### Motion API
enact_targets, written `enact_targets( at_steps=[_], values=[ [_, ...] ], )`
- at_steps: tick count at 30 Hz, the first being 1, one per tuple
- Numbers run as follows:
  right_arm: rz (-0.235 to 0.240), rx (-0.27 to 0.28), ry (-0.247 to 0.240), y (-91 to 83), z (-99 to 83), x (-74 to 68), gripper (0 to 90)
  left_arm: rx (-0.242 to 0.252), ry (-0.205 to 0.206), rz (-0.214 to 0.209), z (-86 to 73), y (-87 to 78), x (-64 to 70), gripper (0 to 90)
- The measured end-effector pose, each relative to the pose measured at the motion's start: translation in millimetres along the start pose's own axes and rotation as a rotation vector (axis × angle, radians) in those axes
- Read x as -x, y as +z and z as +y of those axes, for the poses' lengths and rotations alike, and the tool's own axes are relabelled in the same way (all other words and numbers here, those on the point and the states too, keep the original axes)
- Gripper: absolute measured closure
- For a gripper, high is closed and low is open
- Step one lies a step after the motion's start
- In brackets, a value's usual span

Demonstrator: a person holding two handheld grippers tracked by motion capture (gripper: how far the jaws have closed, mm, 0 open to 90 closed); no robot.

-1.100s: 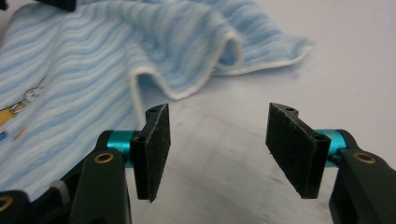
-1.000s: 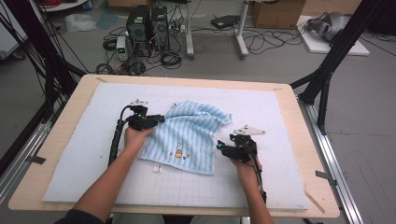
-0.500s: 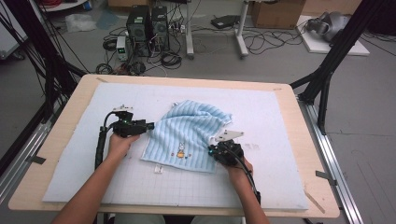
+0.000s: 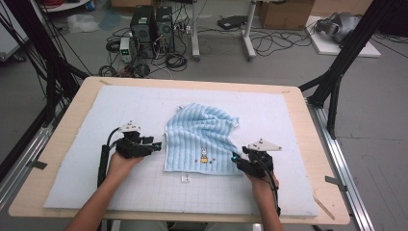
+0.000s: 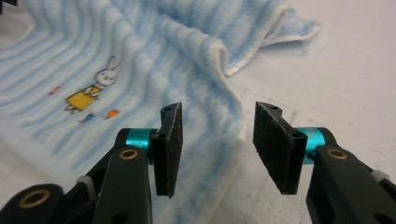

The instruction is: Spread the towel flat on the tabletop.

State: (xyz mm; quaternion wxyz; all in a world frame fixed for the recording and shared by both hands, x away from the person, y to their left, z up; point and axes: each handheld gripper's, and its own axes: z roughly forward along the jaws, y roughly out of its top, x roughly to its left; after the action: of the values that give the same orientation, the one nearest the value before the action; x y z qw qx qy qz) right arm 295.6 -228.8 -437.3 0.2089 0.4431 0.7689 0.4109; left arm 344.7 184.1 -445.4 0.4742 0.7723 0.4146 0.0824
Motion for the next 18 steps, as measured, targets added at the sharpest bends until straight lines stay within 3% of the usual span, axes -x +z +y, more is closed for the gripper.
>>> enact_targets(
  at_steps=[7, 11, 14, 16, 18],
  values=[
    [0.067, -0.043, -0.027, 6.4, -3.6, -9.8, 48.4, -0.073, 0.082, -0.088, -6.9, 15.6, 30.3, 50.4],
    [0.094, -0.094, -0.047, 16.0, -3.4, -14.4, 49.1, -0.090, 0.149, -0.054, -5.4, 22.1, 41.6, 48.0],
    [0.083, -0.101, -0.061, 18.4, -3.4, -15.9, 52.6, -0.085, 0.234, 0.007, -8.2, 20.8, 46.6, 62.2],
    [0.079, -0.100, -0.069, 18.3, -3.4, -15.2, 58.0, -0.091, 0.224, -0.030, -8.9, 20.0, 46.6, 80.8],
    [0.089, -0.102, -0.066, 17.9, -3.5, -14.9, 63.5, -0.092, 0.234, -0.029, -10.2, 19.1, 50.0, 85.2]
  ],
)
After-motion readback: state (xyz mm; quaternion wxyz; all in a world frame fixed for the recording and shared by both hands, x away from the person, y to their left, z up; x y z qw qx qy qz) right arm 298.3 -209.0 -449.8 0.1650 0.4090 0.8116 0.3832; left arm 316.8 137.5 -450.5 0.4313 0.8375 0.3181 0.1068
